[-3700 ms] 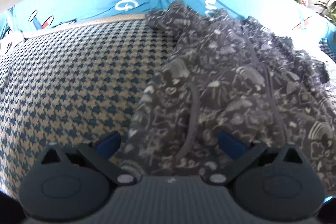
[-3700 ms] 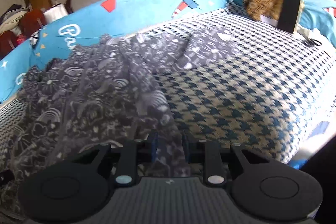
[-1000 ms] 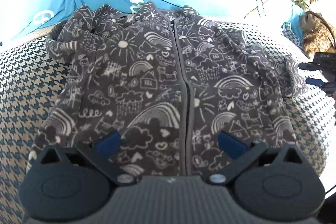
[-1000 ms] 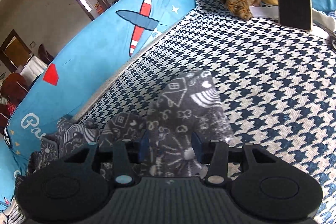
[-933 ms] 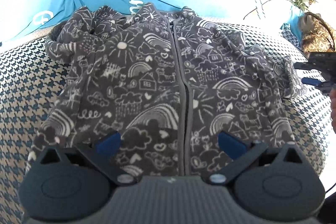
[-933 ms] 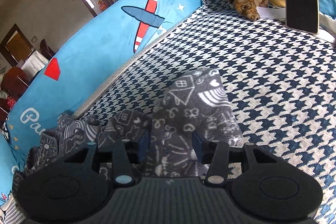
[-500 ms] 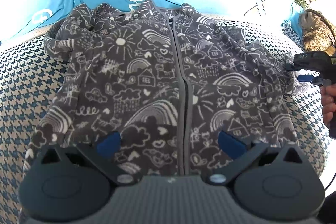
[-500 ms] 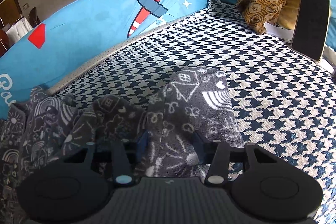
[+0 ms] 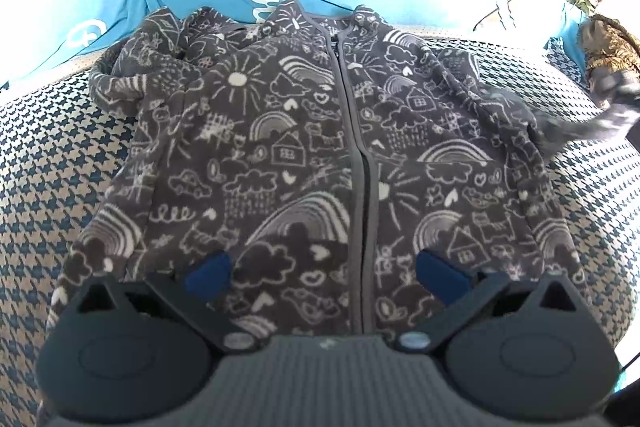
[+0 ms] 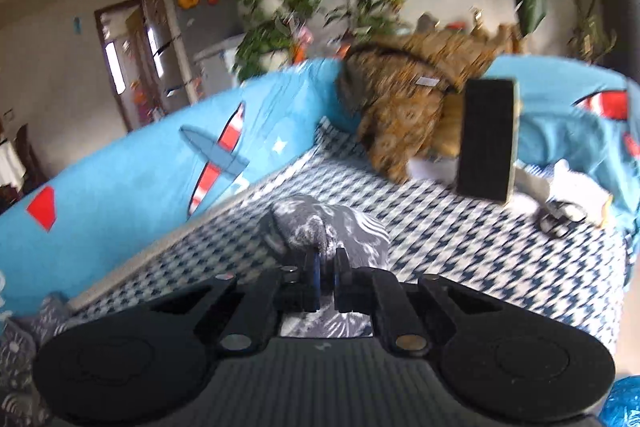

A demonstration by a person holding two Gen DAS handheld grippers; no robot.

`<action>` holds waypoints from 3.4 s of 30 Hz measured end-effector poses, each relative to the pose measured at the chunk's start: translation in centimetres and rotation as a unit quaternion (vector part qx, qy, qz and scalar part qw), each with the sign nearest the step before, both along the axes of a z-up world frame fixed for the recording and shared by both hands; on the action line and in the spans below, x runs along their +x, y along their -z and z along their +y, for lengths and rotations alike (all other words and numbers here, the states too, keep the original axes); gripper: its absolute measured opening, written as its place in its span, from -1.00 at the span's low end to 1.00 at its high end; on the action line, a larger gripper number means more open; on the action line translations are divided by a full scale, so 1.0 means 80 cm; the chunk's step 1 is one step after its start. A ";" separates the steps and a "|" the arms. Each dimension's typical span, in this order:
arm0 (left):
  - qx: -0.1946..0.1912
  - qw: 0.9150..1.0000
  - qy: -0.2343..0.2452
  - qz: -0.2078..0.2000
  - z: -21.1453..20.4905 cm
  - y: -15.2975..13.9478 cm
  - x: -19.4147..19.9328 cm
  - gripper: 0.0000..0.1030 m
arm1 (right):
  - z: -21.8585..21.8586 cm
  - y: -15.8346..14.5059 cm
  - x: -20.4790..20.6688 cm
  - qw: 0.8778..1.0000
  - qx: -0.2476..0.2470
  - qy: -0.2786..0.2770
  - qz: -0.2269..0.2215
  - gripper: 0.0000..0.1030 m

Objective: Fold clothes

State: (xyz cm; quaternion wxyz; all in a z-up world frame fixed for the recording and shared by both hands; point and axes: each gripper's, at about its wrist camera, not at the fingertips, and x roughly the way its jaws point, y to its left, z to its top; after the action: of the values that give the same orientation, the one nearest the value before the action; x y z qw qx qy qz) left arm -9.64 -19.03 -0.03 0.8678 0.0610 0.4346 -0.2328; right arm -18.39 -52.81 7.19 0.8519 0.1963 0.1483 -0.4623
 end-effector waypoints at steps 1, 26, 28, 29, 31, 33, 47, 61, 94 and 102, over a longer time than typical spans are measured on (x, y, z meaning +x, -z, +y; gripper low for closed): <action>0.000 1.000 0.000 0.000 -0.001 0.001 0.000 1.00 | -0.002 -0.006 -0.011 1.000 -0.006 0.021 -0.010 -0.84; 0.005 1.000 -0.010 0.000 0.006 0.001 0.003 1.00 | -0.026 0.009 -0.015 0.995 0.090 -0.040 -0.010 -0.60; 0.004 1.000 -0.009 0.000 0.007 0.001 0.005 1.00 | -0.018 0.014 -0.004 0.993 0.097 -0.062 -0.003 -0.60; 0.003 1.000 -0.007 0.000 0.008 0.001 0.005 1.00 | -0.014 0.016 0.001 0.993 0.099 -0.070 0.000 -0.60; 0.001 1.000 -0.002 -0.001 0.011 0.000 0.006 1.00 | -0.006 0.017 0.009 0.990 0.108 -0.091 0.003 -0.57; -0.001 1.000 -0.002 -0.002 0.013 -0.001 0.007 1.00 | 0.002 0.021 0.017 0.987 0.118 -0.111 0.008 -0.51; 0.004 0.997 -0.071 -0.030 0.061 -0.010 0.022 1.00 | 0.020 0.080 0.059 0.956 0.243 -0.134 0.097 -0.35; 0.038 0.994 -0.105 -0.006 0.139 0.022 0.030 1.00 | 0.032 0.078 0.057 0.960 0.213 -0.132 0.123 -0.35; 0.036 0.999 -0.019 -0.024 0.114 0.012 -0.012 1.00 | 0.197 0.091 0.093 0.884 0.115 -0.398 0.217 -0.32; 0.052 0.998 -0.006 -0.022 0.117 0.021 -0.024 1.00 | 0.221 0.087 0.060 0.886 0.078 -0.395 0.230 -0.31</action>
State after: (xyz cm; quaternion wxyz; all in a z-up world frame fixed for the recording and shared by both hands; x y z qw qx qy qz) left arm -11.57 -9.67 -1.67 0.8745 0.1086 0.4270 -0.2029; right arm -13.58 -35.13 0.24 0.8879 0.0754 0.4409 -0.1072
